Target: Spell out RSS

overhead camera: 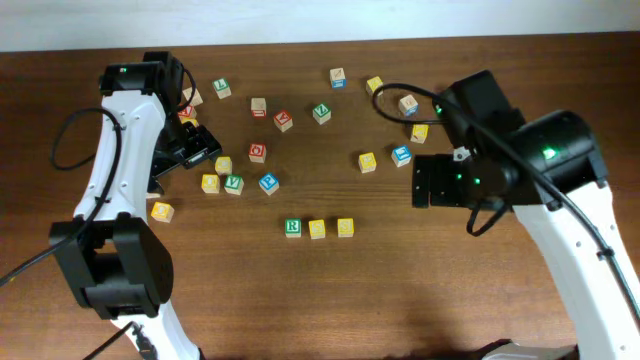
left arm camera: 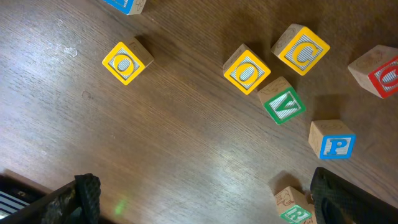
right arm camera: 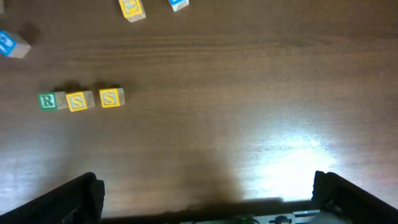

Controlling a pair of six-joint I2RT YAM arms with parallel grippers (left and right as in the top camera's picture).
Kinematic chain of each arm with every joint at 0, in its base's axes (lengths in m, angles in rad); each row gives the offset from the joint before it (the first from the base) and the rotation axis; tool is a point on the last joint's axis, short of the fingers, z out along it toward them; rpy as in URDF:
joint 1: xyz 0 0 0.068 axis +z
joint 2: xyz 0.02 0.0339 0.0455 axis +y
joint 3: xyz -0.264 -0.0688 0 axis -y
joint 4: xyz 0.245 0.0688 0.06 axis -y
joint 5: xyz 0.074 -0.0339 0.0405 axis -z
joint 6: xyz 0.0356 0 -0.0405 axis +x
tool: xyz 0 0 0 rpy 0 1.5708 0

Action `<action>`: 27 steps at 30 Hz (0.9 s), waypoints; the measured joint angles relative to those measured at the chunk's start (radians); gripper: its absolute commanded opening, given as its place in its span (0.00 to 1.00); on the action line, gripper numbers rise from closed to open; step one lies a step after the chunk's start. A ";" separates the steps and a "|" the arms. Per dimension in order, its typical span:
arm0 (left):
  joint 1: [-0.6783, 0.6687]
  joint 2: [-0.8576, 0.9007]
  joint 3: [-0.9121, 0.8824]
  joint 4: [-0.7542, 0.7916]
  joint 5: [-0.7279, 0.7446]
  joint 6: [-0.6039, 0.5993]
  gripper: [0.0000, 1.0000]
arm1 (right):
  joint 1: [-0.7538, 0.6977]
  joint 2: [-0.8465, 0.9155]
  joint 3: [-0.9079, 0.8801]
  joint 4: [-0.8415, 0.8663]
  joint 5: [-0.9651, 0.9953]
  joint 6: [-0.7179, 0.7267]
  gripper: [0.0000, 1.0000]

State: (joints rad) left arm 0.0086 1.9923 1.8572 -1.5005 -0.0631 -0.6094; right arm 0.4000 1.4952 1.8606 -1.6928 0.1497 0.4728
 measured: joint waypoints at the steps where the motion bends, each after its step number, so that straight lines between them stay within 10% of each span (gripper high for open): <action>1: 0.000 0.000 0.000 0.000 0.000 0.000 0.99 | -0.011 0.000 -0.039 0.000 0.000 -0.020 0.98; 19: 0.000 0.000 0.000 0.082 0.039 0.000 1.00 | -0.196 0.029 -0.156 0.205 -0.046 -0.051 0.99; 22: -0.007 0.000 -0.003 0.016 0.172 0.044 0.84 | -0.196 0.031 -0.159 0.162 -0.061 -0.054 0.71; 27: -0.248 0.000 -0.085 -0.053 0.237 0.274 0.75 | -0.196 0.037 -0.293 0.216 -0.066 -0.053 0.89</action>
State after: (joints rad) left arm -0.2394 1.9923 1.7725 -1.5539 0.1738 -0.3355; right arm 0.2043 1.5326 1.5677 -1.4765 0.0834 0.4194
